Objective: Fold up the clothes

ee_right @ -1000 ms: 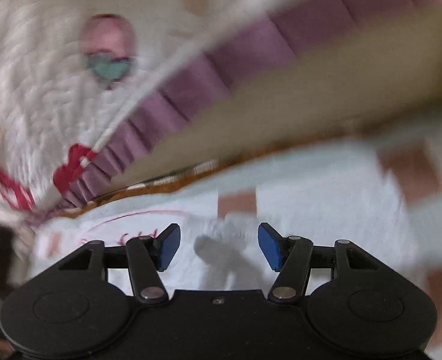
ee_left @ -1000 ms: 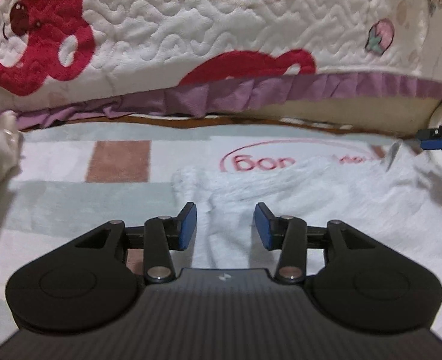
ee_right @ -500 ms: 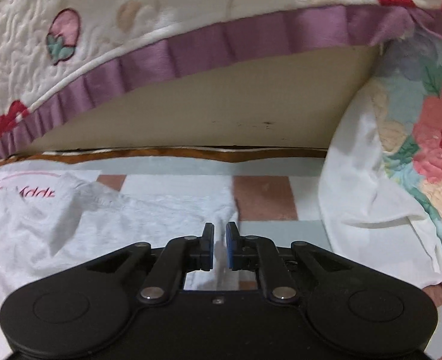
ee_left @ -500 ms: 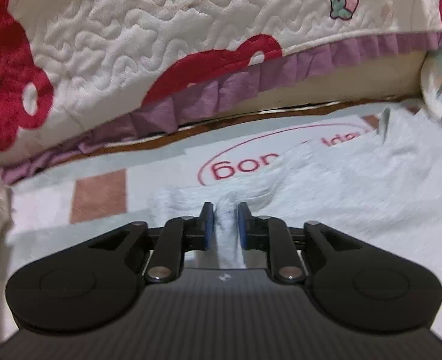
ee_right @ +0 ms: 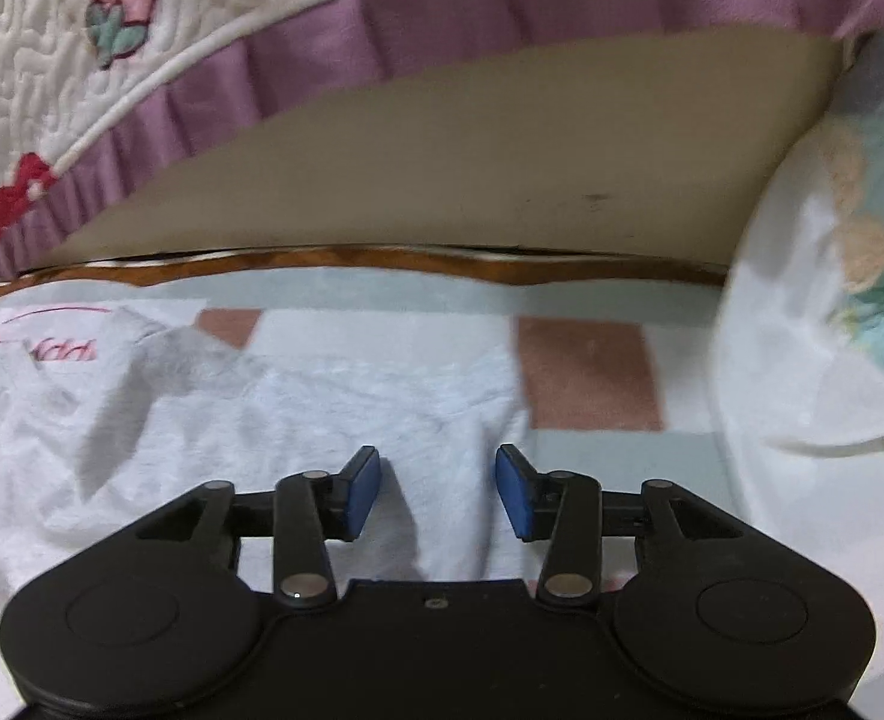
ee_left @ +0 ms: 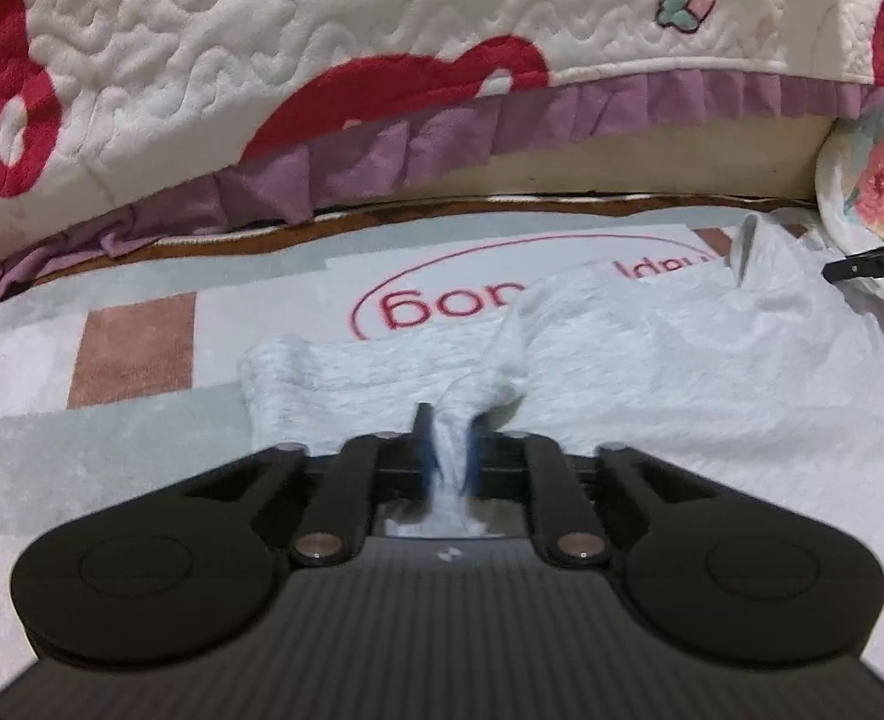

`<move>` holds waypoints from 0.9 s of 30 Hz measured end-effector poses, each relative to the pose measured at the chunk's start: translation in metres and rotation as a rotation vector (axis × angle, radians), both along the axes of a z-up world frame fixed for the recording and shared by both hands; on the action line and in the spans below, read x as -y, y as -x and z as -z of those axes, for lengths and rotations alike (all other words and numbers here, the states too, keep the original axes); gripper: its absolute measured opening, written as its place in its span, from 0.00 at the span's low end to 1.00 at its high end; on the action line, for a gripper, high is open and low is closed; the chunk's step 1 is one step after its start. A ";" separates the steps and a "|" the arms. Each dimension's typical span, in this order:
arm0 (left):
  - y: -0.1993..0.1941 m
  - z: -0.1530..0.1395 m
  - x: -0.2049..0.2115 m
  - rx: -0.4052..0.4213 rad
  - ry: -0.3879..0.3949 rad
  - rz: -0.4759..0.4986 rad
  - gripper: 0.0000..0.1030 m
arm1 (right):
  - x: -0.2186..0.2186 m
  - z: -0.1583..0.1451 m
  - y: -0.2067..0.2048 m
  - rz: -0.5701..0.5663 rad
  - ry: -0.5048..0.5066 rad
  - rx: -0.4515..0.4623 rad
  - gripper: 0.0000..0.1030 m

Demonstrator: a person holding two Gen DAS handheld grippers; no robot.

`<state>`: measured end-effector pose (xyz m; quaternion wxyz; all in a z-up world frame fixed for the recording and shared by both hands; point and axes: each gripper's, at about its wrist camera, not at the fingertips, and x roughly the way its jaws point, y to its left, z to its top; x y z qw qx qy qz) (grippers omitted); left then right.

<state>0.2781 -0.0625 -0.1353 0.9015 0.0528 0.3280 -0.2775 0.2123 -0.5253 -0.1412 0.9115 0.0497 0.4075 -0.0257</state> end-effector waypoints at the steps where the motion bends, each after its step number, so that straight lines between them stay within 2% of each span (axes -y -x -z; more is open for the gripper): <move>1: 0.003 -0.003 0.000 0.017 -0.002 -0.005 0.07 | -0.005 -0.003 0.003 -0.012 0.031 0.027 0.10; 5: 0.016 -0.015 0.001 0.083 -0.009 -0.025 0.07 | -0.011 -0.021 0.020 0.023 0.076 0.159 0.07; 7: 0.017 -0.016 0.001 0.093 -0.015 -0.042 0.07 | -0.010 -0.025 0.024 0.041 0.093 0.173 0.06; 14: 0.004 -0.002 -0.004 0.035 -0.050 -0.129 0.09 | -0.010 -0.012 0.008 0.060 0.167 0.112 0.06; 16: 0.000 0.002 -0.005 0.018 -0.060 -0.154 0.13 | -0.013 -0.002 0.000 0.060 0.213 0.052 0.08; 18: -0.004 0.006 -0.006 0.001 -0.070 -0.179 0.26 | -0.015 -0.001 -0.004 0.079 0.233 0.036 0.11; 19: -0.006 0.008 -0.007 -0.007 -0.075 -0.191 0.29 | -0.016 -0.003 -0.005 0.098 0.242 0.028 0.13; 20: -0.008 0.010 -0.007 -0.015 -0.080 -0.204 0.33 | -0.018 -0.004 -0.007 0.118 0.262 0.019 0.20; 21: -0.008 0.008 -0.010 -0.016 -0.060 -0.202 0.33 | -0.021 -0.006 -0.008 0.136 0.283 0.016 0.25; 22: -0.009 0.005 -0.012 -0.017 -0.039 -0.201 0.32 | -0.025 -0.009 -0.008 0.151 0.306 0.020 0.25; 24: -0.004 -0.006 -0.015 0.028 0.051 -0.147 0.29 | -0.037 -0.020 -0.007 0.138 0.323 0.066 0.25; 25: 0.002 -0.015 -0.014 0.083 0.101 -0.089 0.29 | -0.047 -0.027 -0.005 0.102 0.328 0.107 0.25; 27: 0.015 -0.027 -0.002 0.196 0.074 0.014 0.32 | -0.072 -0.041 -0.006 -0.013 0.323 0.189 0.26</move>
